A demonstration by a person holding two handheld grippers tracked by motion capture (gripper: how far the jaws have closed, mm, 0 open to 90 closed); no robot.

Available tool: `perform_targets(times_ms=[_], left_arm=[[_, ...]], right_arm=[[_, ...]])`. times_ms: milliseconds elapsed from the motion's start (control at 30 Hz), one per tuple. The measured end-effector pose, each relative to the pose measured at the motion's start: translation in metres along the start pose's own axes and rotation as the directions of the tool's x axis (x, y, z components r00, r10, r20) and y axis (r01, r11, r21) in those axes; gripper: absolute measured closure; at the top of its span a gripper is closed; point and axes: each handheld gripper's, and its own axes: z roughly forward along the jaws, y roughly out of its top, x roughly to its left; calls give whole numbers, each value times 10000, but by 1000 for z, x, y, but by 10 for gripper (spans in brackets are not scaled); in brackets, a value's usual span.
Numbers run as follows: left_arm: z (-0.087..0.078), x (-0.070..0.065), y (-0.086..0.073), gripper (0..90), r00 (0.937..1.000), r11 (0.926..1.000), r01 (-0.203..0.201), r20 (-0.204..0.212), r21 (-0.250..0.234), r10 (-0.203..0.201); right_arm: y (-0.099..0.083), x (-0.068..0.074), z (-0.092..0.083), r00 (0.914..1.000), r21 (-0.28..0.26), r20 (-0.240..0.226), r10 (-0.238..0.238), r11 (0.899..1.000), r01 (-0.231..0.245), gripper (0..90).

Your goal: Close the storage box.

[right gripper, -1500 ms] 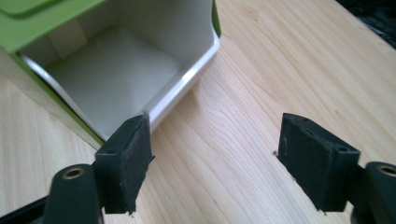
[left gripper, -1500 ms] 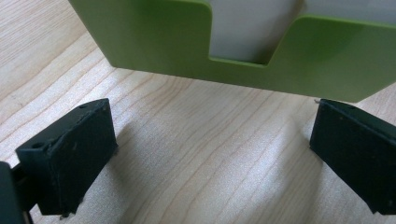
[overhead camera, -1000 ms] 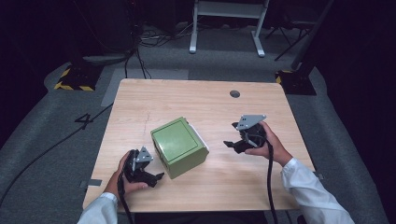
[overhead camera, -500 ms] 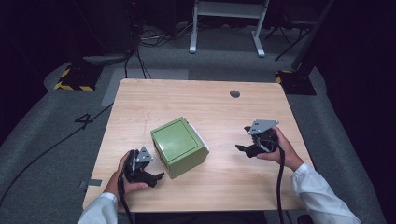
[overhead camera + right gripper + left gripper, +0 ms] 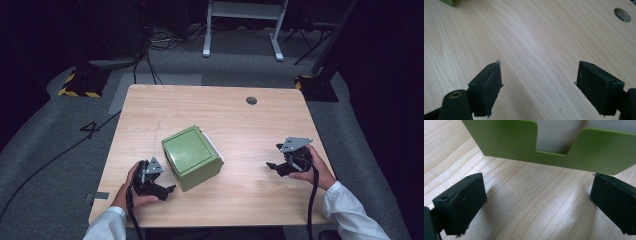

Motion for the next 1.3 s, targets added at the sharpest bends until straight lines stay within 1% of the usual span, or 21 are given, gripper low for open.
perform_targets(times_ms=[100, 133, 167, 200, 233, 267, 333, 367, 433, 567, 667, 800, 867, 900, 933, 967, 1033, 1067, 1133, 1300], left_arm=[[0, 0, 0, 5, 10000, 10000, -1, 1, -2, 1], [0, 0, 0, 5, 10000, 10000, -1, 1, -2, 1], [0, 0, 0, 5, 10000, 10000, 0, 3, -2, 0], [0, 0, 0, 5, 10000, 10000, 0, 3, -2, 0], [0, 0, 0, 5, 10000, 10000, -7, -4, -9, 7], [0, 0, 0, 5, 10000, 10000, 5, 3, -3, -5], [0, 0, 0, 5, 10000, 10000, -10, -4, -6, 10], [0, 0, 0, 5, 10000, 10000, -7, -3, -9, 7], [0, 0, 0, 5, 10000, 10000, 13, -2, -3, -13], [0, 0, 0, 5, 10000, 10000, 18, -6, -4, -18], [0, 0, 0, 5, 10000, 10000, 15, -7, -3, -15], [0, 0, 0, 5, 10000, 10000, 27, -15, -2, -27], [0, 0, 0, 5, 10000, 10000, 35, -12, 5, -35], [0, 0, 0, 5, 10000, 10000, 35, -13, 3, -35], [0, 0, 0, 5, 10000, 10000, 35, -13, 3, -35], [0, 0, 0, 5, 10000, 10000, 62, -5, -2, -62], [0, 0, 0, 5, 10000, 10000, 32, -17, 4, -32], [0, 0, 0, 5, 10000, 10000, 61, -5, -2, -61], [0, 0, 0, 5, 10000, 10000, 37, -12, 5, -37], [0, 0, 0, 5, 10000, 10000, 61, -3, -3, -61]], right_arm=[[-11, -1, -2, 9999, 129, 37, 148, 9998, -148, 209], [-11, -1, -2, 9999, 129, 37, 148, 9998, -148, 209], [-21, -3, -3, 9995, 183, 66, 317, 9993, -318, 209], [-21, -3, -3, 9995, 183, 66, 317, 9993, -318, 209], [-25, -4, -4, 9991, 194, 86, 403, 9990, -405, 209], [-33, -5, -6, 9986, 260, 119, 519, 9983, -522, 209], [-36, -5, -7, 9984, 279, 155, 553, 9981, -557, 209], [-42, -6, -8, 9975, 320, 253, 654, 9973, -662, 209], [-52, -8, -11, 9956, 285, 279, 894, 9955, -902, 208], [-68, -9, -13, 9925, 361, 393, 1157, 9925, -1172, 206], [-80, -9, -13, 9885, 401, 466, 1436, 9886, -1454, 204], [-94, -10, -16, 9809, 356, 517, 1873, 9813, -1893, 194], [-100, -11, -18, 9768, 171, 519, 2077, 9778, -2088, 191], [-102, -11, -19, 9745, 147, 504, 2187, 9755, -2196, 191], [-102, -11, -19, 9745, 147, 504, 2187, 9755, -2196, 191], [-105, -12, -20, 9717, 60, 485, 2313, 9727, -2319, 190], [-113, -12, -22, 9602, -191, 509, 2746, 9616, -2739, 182], [-115, -12, -23, 9567, -301, 456, 2873, 9577, -2862, 182], [-123, -11, -23, 9456, -726, 271, 3241, 9441, -3215, 182], [-126, -9, -25, 9415, -820, 409, 3344, 9403, -3304, 180]])
